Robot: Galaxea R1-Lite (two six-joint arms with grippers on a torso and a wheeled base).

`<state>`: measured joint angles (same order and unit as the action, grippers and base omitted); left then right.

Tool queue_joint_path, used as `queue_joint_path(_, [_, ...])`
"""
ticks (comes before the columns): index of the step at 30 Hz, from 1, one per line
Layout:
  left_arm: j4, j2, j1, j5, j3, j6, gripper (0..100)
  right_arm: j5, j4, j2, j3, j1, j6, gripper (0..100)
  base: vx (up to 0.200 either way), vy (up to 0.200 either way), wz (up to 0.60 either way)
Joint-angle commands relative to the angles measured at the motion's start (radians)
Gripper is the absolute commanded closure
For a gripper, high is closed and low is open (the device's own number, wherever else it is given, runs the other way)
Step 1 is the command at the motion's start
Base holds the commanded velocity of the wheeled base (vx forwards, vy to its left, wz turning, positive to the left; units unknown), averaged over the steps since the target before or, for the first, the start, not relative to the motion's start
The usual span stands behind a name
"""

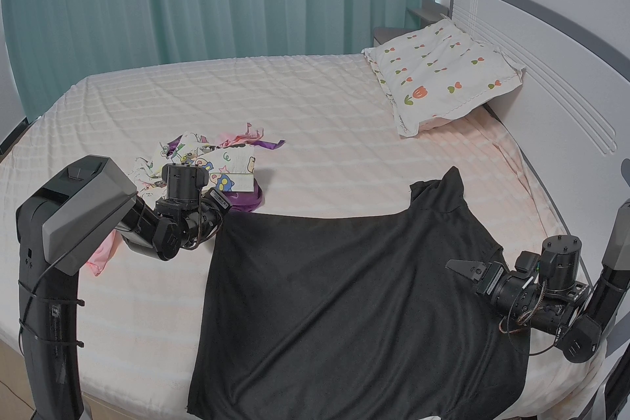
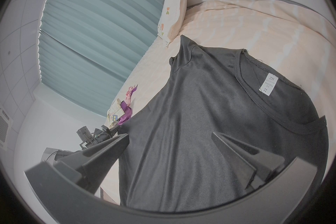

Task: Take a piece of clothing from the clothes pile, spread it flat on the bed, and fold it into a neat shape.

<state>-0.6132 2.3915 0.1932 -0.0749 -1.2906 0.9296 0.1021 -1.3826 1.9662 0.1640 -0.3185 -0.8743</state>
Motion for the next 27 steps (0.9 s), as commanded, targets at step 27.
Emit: queue_joint_path(27, [0.007, 0.078, -0.087, -0.037, -0.127, -0.02, 100, -0.005, -0.147, 0.079, -0.035, -0.002, 0.003, 0, 0.0, 0.0, 0.0])
